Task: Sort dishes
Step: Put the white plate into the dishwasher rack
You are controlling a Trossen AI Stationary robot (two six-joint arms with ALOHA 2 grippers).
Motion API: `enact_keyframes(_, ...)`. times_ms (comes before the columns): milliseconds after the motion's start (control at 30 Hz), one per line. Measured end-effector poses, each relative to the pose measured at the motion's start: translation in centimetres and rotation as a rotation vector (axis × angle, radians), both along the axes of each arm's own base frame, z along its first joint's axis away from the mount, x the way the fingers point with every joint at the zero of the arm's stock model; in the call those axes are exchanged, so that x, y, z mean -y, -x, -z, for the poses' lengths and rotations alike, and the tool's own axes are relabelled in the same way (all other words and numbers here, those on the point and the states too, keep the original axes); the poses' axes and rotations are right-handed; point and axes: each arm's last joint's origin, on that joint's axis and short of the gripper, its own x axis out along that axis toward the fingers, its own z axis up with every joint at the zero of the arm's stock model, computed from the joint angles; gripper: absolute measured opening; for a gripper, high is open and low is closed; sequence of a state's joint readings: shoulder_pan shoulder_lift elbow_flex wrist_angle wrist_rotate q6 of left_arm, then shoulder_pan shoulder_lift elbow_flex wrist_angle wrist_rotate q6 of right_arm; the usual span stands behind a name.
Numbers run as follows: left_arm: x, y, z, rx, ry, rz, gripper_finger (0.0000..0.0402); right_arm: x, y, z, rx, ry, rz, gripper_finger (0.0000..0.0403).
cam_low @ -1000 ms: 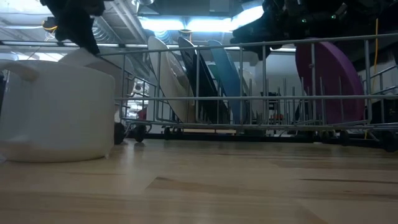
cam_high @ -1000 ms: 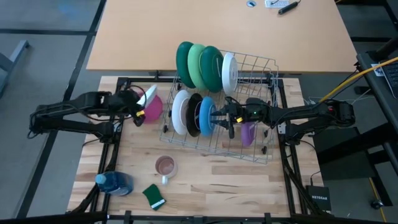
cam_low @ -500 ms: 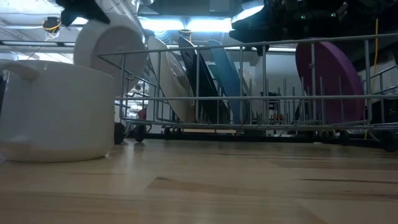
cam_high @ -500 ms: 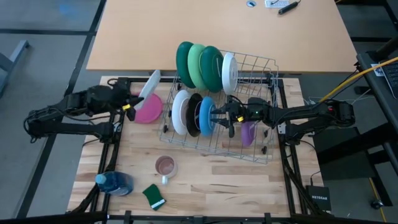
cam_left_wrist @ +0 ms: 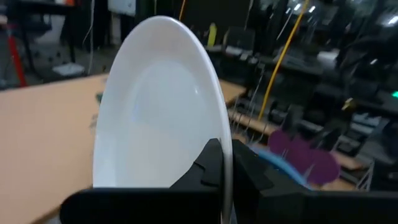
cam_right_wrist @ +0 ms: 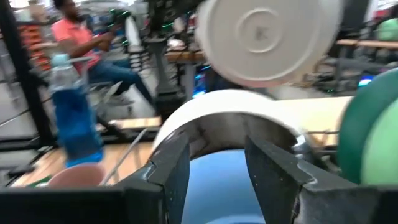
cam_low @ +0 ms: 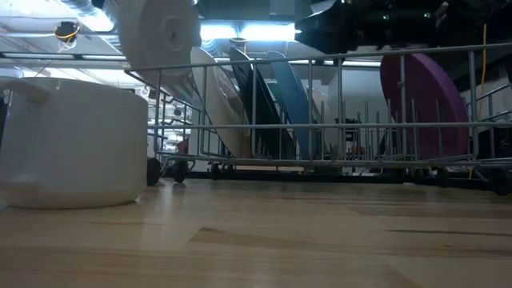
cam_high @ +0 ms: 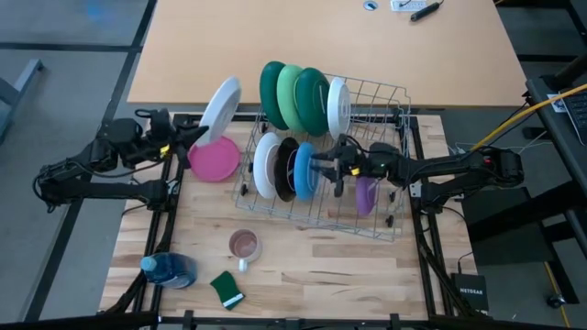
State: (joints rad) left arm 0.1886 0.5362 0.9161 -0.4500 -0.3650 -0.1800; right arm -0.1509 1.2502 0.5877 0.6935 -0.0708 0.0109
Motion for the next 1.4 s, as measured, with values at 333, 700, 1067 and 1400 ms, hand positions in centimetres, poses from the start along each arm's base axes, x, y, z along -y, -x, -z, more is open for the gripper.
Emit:
enact_keyframes(333, 0.2, -0.1, -1.4, 0.136, -0.035, 0.072, 0.0000, 0.3, 0.2, -1.2, 0.127, 0.008, 0.115, 0.0160)
enact_keyframes(700, -0.1, -1.5, -0.7, 0.066, -0.008, 0.074, 0.0000, 0.3, -0.1, -0.9, 0.117, 0.005, 0.114, 0.0160)
enact_keyframes(1067, -0.3, -2.6, 0.0, 0.008, 0.025, 0.073, 0.0000, 0.4, -0.7, 0.2, 0.067, -0.006, 0.112, 0.0160)
enact_keyframes(1400, -0.3, -2.8, 0.1, -0.002, 0.035, 0.072, 0.0000, 0.4, -0.7, 0.2, 0.072, -0.006, 0.112, 0.0160)
